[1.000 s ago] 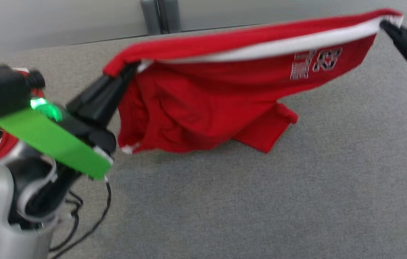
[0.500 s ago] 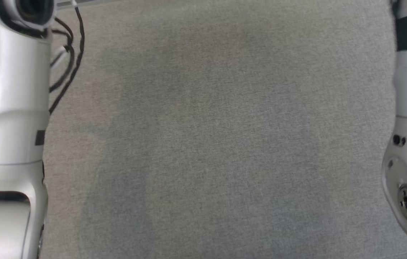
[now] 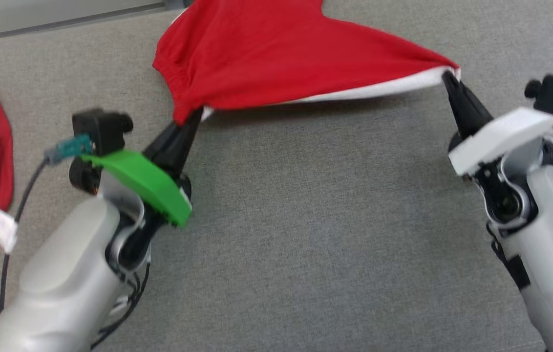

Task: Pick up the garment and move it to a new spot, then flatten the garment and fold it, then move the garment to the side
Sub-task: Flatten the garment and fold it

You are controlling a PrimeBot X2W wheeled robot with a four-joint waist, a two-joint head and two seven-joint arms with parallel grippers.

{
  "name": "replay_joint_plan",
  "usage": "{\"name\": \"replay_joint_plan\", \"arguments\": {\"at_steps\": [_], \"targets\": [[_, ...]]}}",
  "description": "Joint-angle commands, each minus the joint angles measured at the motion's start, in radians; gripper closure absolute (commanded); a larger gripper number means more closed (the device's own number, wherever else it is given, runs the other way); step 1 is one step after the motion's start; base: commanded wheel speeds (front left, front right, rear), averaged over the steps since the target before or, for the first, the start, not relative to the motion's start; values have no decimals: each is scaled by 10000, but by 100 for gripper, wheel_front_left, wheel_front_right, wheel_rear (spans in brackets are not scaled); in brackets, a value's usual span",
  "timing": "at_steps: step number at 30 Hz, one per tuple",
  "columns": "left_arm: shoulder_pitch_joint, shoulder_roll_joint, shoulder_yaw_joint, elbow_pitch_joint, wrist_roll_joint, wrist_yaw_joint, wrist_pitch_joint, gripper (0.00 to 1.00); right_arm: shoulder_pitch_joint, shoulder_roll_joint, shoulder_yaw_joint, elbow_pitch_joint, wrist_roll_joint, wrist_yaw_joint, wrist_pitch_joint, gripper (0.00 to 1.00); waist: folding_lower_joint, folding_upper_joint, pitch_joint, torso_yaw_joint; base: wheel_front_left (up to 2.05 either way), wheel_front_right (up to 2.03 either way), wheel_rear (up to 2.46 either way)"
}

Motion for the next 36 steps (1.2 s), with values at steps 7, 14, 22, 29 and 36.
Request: {"name": "replay_joint_plan", "arguments": {"at_steps": [7, 14, 22, 29, 36], "targets": [[4547, 1113, -1274, -1597, -690, 267, -913, 100, 5139, -1227, 53, -1666, 957, -2, -456, 100, -1, 0, -2163, 268, 0, 0, 0], [8265, 1377, -1483, -2993, -1030, 1727, -1550, 100, 9489, -1421, -845, -3349, 1214, -16, -131, 100, -1, 0, -3217, 600, 0, 0, 0], [8284, 1377, -1281, -4496, -939, 1941, -1360, 100, 9851, -1293, -2128, -4830, 802, -11, 1179, 100, -1, 0, -2871, 1315, 0, 0, 0], [6231, 489, -929, -4591, -1055, 1689, -703, 100, 6663, -1066, -1958, -4324, -69, 1, 2496, 100, -1, 0, -1677, 2106, 0, 0, 0], [4274, 3, -990, -3971, -458, 1778, -22, 100, 3228, -1389, -1299, -2871, -972, 4, 3894, 100, -1, 0, -496, 3004, 0, 0, 0]]}}
